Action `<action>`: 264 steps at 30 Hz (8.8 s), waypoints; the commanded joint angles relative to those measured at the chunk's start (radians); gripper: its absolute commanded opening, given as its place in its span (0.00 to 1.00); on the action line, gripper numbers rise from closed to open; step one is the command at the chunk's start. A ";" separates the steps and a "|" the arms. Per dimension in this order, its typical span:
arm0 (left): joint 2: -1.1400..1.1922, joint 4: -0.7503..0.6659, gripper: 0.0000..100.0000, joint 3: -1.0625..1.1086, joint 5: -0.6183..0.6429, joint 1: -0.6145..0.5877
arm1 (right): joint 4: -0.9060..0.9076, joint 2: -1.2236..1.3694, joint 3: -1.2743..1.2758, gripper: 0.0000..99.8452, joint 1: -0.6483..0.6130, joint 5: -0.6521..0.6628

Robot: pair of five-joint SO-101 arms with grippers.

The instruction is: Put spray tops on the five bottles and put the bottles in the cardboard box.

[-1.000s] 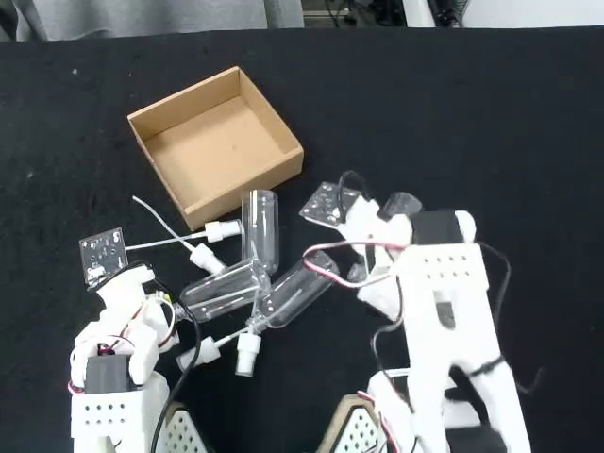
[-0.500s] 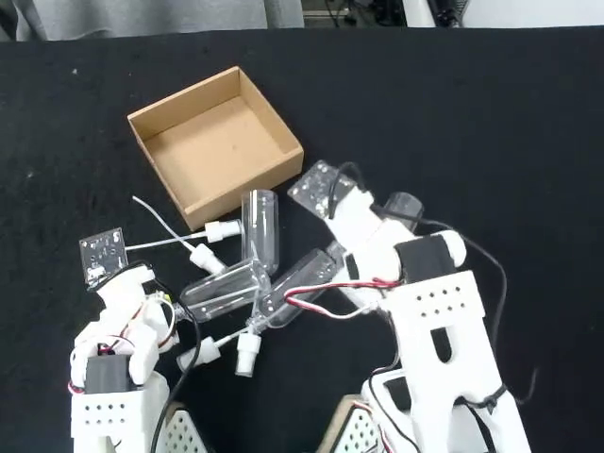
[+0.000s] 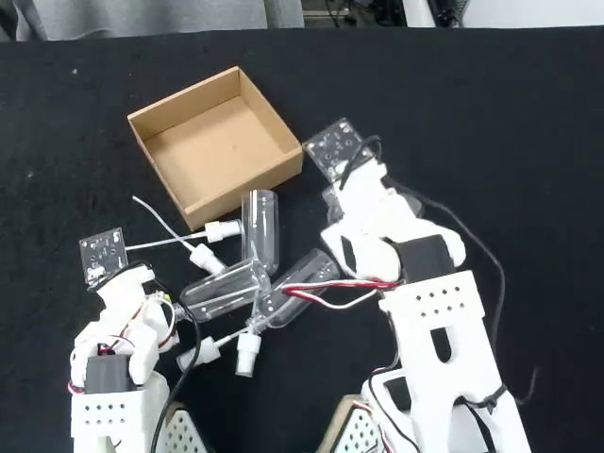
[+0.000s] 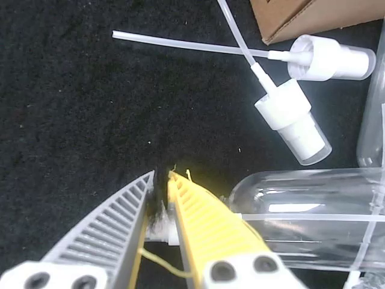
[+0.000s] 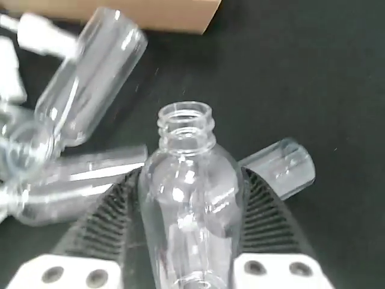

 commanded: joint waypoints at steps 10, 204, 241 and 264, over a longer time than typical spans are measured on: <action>-0.015 0.003 0.03 0.022 -0.009 0.004 | -0.064 -0.035 -0.048 0.09 -0.014 -0.037; 1.636 -0.451 0.04 -1.110 0.075 0.067 | -0.354 -1.142 0.768 0.06 0.100 -0.209; 1.634 -0.508 0.23 -1.135 -0.433 0.091 | -0.364 -1.142 0.779 0.06 0.101 -0.186; 1.636 0.114 0.23 -1.550 -0.446 0.091 | -0.364 -1.142 0.780 0.06 0.103 -0.184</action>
